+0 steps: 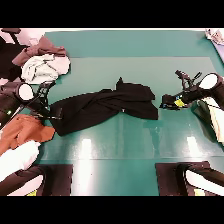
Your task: Fold the shirts.
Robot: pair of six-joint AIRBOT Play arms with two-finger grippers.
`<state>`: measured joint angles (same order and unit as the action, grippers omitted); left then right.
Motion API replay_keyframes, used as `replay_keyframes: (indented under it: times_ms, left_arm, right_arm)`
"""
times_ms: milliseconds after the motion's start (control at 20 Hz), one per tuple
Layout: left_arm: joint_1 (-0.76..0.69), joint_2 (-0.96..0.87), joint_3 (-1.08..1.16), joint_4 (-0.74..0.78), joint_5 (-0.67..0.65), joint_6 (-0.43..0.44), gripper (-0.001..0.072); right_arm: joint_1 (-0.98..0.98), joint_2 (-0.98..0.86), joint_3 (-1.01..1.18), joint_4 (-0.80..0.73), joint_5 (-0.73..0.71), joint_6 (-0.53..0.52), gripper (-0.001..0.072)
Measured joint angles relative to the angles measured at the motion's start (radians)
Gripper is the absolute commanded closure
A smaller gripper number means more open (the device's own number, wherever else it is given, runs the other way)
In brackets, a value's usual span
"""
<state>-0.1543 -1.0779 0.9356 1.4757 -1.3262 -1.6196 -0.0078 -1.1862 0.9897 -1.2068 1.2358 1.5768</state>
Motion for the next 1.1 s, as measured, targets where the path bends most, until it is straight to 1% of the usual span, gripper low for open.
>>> replay_keyframes:
  times_ms: [200, 350, 600, 800, 950, 1050, 1100]
  left_arm:
    - [0.0, 0.009, -0.025, -0.06, -0.085, 0.035, 0.0019]
    - [0.0, 0.01, -0.084, -0.095, -0.086, 0.061, 0.0019]
    - [0.0, -0.012, -0.175, -0.118, -0.005, 0.085, 0.002]
    - [0.0, -0.048, -0.197, -0.122, 0.091, 0.097, 0.002]
    - [0.0, -0.066, -0.202, -0.128, 0.127, 0.101, 0.0027]
    - [0.0, -0.071, -0.204, -0.127, 0.141, 0.103, 0.0274]
    - [0.002, -0.072, -0.204, -0.127, 0.158, 0.106, 0.0296]
  right_arm:
    - [0.0, 0.0, 0.0, 0.0, 0.005, 0.0, 0.0445]
    - [0.0, 0.0, 0.0, 0.0, 0.008, 0.0, 0.0445]
    - [0.0, 0.0, 0.0, 0.0, 0.022, 0.0, 0.0445]
    - [0.0, 0.003, 0.0, 0.0, 0.04, 0.0, 0.0445]
    - [0.0, 0.015, 0.0, 0.0, 0.048, 0.0, 0.0446]
    - [0.0, 0.031, 0.0, 0.0, 0.044, 0.0, 0.0446]
    - [0.0, 0.039, 0.0, 0.0, 0.036, 0.0, 0.0446]
